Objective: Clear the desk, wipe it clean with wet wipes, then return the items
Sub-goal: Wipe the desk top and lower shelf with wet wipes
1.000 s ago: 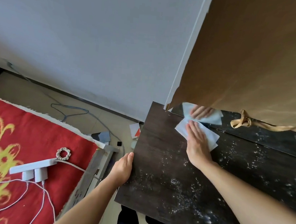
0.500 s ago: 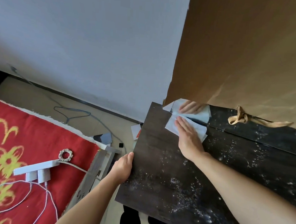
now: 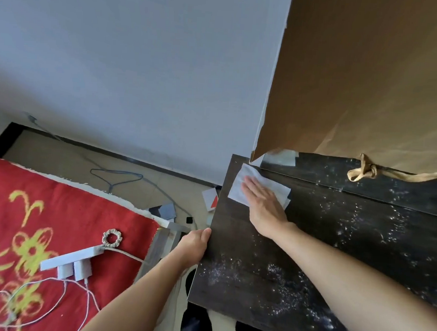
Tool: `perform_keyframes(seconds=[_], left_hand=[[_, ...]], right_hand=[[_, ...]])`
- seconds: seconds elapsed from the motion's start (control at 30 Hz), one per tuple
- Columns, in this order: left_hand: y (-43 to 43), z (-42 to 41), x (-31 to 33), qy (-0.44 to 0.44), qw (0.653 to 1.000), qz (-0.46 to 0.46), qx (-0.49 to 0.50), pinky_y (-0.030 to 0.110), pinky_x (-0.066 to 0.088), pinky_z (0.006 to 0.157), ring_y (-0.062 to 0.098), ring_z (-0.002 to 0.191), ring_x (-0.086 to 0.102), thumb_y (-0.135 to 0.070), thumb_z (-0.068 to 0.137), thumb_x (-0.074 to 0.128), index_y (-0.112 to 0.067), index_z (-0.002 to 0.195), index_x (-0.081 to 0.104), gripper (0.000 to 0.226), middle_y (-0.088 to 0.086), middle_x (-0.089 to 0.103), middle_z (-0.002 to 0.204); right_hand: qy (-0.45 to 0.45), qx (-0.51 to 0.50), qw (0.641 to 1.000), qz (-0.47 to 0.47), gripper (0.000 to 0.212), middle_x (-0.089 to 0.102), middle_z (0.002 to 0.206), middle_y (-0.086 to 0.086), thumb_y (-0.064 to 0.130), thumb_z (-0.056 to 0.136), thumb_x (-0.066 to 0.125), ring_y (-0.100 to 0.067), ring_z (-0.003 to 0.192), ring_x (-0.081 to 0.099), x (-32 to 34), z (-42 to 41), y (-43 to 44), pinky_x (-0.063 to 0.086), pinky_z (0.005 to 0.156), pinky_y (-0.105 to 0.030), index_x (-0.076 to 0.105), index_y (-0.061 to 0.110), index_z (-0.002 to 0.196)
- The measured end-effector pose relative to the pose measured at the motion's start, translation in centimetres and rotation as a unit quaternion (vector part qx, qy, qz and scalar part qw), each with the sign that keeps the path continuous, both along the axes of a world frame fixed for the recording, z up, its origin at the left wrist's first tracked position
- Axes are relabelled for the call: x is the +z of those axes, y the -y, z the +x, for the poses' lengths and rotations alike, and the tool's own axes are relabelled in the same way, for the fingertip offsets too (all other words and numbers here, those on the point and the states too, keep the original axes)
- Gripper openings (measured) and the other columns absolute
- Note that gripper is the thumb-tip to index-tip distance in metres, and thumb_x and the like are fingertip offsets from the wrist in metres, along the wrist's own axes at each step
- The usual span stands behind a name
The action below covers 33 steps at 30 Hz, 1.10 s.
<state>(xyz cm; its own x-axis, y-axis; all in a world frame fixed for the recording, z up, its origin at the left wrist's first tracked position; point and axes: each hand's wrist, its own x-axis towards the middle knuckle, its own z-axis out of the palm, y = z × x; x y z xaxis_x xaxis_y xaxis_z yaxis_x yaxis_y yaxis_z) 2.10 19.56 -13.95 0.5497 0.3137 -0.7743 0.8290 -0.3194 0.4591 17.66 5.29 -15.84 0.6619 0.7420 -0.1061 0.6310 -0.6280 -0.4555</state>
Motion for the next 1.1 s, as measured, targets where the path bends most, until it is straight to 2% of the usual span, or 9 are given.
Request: perform_keyframes(seconds=[0.07, 0.17, 0.27, 0.43, 0.6, 0.7, 0.83, 0.97, 1.1], left_hand=[[-0.7, -0.2, -0.5, 0.006, 1.000, -0.024, -0.003, 0.045, 0.051, 0.089, 0.031, 0.099, 0.061, -0.045, 0.100, 0.028, -0.011, 0.111, 0.061, 0.048, 0.015, 0.063, 0.109], [-2.0, -0.1, -1.3, 0.009, 0.998, -0.056, -0.028, 0.041, 0.057, 0.073, 0.028, 0.080, 0.065, -0.045, 0.100, 0.032, -0.010, 0.100, 0.061, 0.045, 0.014, 0.067, 0.095], [-3.6, 0.6, -1.3, 0.002, 0.994, -0.082, -0.075, 0.040, 0.055, 0.074, 0.023, 0.075, 0.061, -0.041, 0.099, 0.039, -0.014, 0.092, 0.059, 0.034, 0.010, 0.064, 0.089], [-5.8, 4.6, -0.3, 0.098, 0.974, 0.062, -0.195, 0.038, 0.052, 0.086, 0.028, 0.101, 0.062, -0.028, 0.095, 0.047, -0.013, 0.128, 0.052, 0.037, 0.010, 0.062, 0.118], [-5.3, 11.7, 0.0, 0.285, 0.864, 0.251, -0.331, 0.042, 0.045, 0.090, 0.030, 0.116, 0.045, -0.021, 0.097, 0.039, -0.013, 0.123, 0.050, 0.029, 0.010, 0.046, 0.127], [-3.7, 14.7, -1.5, 0.315, 0.815, 0.269, -0.405, 0.043, 0.034, 0.106, 0.031, 0.131, 0.032, -0.026, 0.098, 0.038, -0.012, 0.136, 0.039, 0.041, 0.012, 0.034, 0.143], [-3.5, 16.1, -3.6, 0.347, 0.754, 0.311, -0.463, 0.044, 0.014, 0.118, 0.034, 0.140, 0.021, -0.031, 0.100, 0.033, -0.005, 0.141, 0.033, 0.048, 0.018, 0.030, 0.148], [-4.5, 16.6, -4.6, 0.396, 0.737, 0.286, -0.468, 0.046, 0.019, 0.116, 0.036, 0.130, 0.031, -0.030, 0.100, 0.034, -0.011, 0.138, 0.038, 0.043, 0.018, 0.034, 0.143], [-5.7, 18.4, -4.1, 0.439, 0.697, 0.273, -0.497, 0.042, 0.034, 0.098, 0.030, 0.099, 0.042, -0.028, 0.099, 0.035, -0.015, 0.131, 0.046, 0.037, 0.013, 0.048, 0.116]], right_hand=[[0.005, -0.020, 1.000, -0.019, 0.068, -0.001, 0.160, -0.001, -0.007, 0.091, 0.038, -0.019, 0.146, -0.001, -0.1, 1.3, -4.1, 0.002, 0.117, -0.030, 0.012, 0.013, 0.150], [-0.003, -0.032, 0.999, -0.035, 0.061, 0.004, 0.159, -0.003, -0.007, 0.088, 0.042, -0.029, 0.143, 0.016, -0.4, 3.3, -8.1, 0.020, 0.117, -0.039, 0.025, 0.010, 0.145], [0.000, -0.033, 0.999, -0.017, 0.063, 0.008, 0.159, -0.003, -0.011, 0.089, 0.040, -0.020, 0.146, 0.006, -0.6, 2.3, -6.6, 0.015, 0.118, -0.036, 0.024, 0.010, 0.147], [0.052, -0.134, 0.990, 0.003, 0.059, 0.040, 0.146, -0.014, -0.016, 0.081, 0.056, -0.028, 0.138, 0.033, -0.9, -1.8, 3.6, 0.034, 0.110, -0.048, 0.047, 0.004, 0.136], [0.132, -0.284, 0.946, -0.087, 0.029, 0.056, 0.109, -0.010, 0.011, 0.077, 0.071, -0.035, 0.098, 0.053, 1.6, -1.9, 5.4, 0.048, 0.075, -0.043, 0.068, 0.021, 0.104], [0.053, -0.289, 0.955, 0.029, 0.031, 0.057, 0.098, -0.008, -0.001, 0.076, 0.070, -0.030, 0.089, 0.057, 0.3, -5.3, 3.4, 0.051, 0.068, -0.036, 0.071, 0.017, 0.101], [-0.023, -0.209, 0.972, 0.109, 0.021, 0.053, 0.091, -0.002, 0.009, 0.087, 0.059, -0.018, 0.086, 0.056, 0.0, -12.5, 3.7, 0.048, 0.074, -0.027, 0.071, 0.020, 0.101], [0.039, -0.257, 0.961, 0.091, 0.028, 0.054, 0.092, -0.007, 0.002, 0.084, 0.063, -0.022, 0.084, 0.055, -0.6, -8.4, 5.6, 0.053, 0.069, -0.036, 0.069, 0.014, 0.108], [0.080, -0.284, 0.953, 0.075, 0.037, 0.052, 0.089, -0.009, -0.005, 0.079, 0.061, -0.026, 0.082, 0.051, -1.1, -6.3, 1.4, 0.050, 0.068, -0.040, 0.065, 0.011, 0.112]])
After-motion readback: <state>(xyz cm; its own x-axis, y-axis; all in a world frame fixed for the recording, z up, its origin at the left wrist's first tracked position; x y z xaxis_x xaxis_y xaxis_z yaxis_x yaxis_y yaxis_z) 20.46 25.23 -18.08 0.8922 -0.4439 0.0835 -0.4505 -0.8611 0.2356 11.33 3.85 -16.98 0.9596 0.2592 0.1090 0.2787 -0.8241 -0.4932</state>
